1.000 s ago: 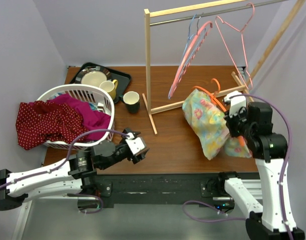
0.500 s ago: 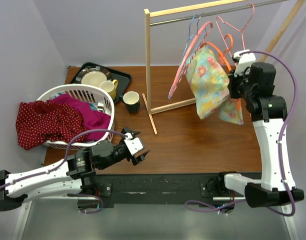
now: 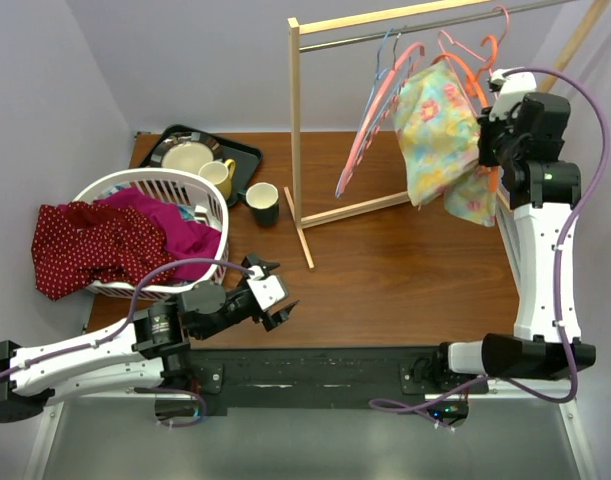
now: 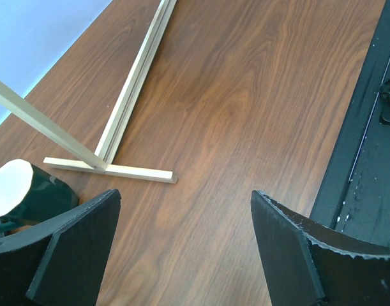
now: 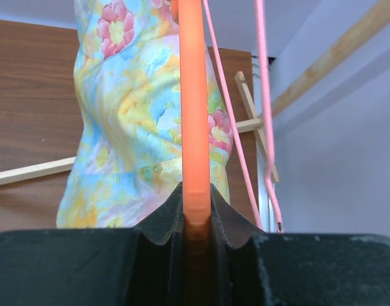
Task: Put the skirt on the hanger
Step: Hang the hanger with skirt onto the clothesline
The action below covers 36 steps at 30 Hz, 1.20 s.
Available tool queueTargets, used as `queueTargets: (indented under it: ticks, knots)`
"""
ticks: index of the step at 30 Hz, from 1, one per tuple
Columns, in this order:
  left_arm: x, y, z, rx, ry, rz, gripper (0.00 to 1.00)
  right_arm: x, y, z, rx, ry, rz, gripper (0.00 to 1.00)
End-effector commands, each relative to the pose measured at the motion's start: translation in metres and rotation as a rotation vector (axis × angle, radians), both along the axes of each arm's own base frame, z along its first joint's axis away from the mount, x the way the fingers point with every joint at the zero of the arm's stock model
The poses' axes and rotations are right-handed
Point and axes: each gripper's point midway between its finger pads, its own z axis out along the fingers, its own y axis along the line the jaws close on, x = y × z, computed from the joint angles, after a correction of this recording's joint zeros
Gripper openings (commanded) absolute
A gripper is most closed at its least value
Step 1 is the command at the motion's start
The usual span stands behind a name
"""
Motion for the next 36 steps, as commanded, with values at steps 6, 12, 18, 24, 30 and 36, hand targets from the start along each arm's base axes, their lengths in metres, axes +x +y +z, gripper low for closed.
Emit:
queueTargets:
  ticks: [6,12,18,24,30,36]
  knots:
    - [0.001,-0.002,0.018,-0.059,-0.008,0.004,0.88,0.024,-0.049,0.048,-0.017,-0.170,-0.073,0.00]
    - [0.001,-0.001,0.017,-0.055,-0.011,0.009,0.88,0.022,-0.053,0.052,-0.043,-0.179,-0.011,0.00]
    - [0.002,-0.001,0.018,-0.053,-0.013,0.010,0.89,-0.006,-0.023,0.061,-0.076,-0.231,0.143,0.00]
    - [0.002,-0.002,0.017,-0.053,-0.009,0.006,0.89,-0.010,-0.013,0.075,-0.031,-0.258,0.168,0.00]
    - [0.002,-0.002,0.017,-0.055,-0.010,0.006,0.88,0.006,-0.010,0.093,0.059,-0.297,0.162,0.00]
    - [0.002,-0.002,0.017,-0.053,-0.011,0.008,0.89,0.030,-0.013,0.100,0.127,-0.314,0.148,0.00]
